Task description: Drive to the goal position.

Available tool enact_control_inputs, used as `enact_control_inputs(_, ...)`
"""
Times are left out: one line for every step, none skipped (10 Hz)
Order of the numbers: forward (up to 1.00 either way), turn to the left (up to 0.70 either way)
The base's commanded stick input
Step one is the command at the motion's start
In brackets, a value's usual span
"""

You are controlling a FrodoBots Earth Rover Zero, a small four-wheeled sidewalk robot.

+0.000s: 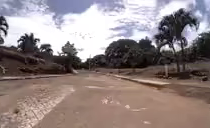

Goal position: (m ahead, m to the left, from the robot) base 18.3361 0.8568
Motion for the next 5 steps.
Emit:
enact_control_inputs(1.0, 0.06)
enact_control_inputs(1.0, 0.0)
enact_control_inputs(1.0, 0.0)
enact_control_inputs(1.0, 0.0)
enact_control_inputs(1.0, 0.0)
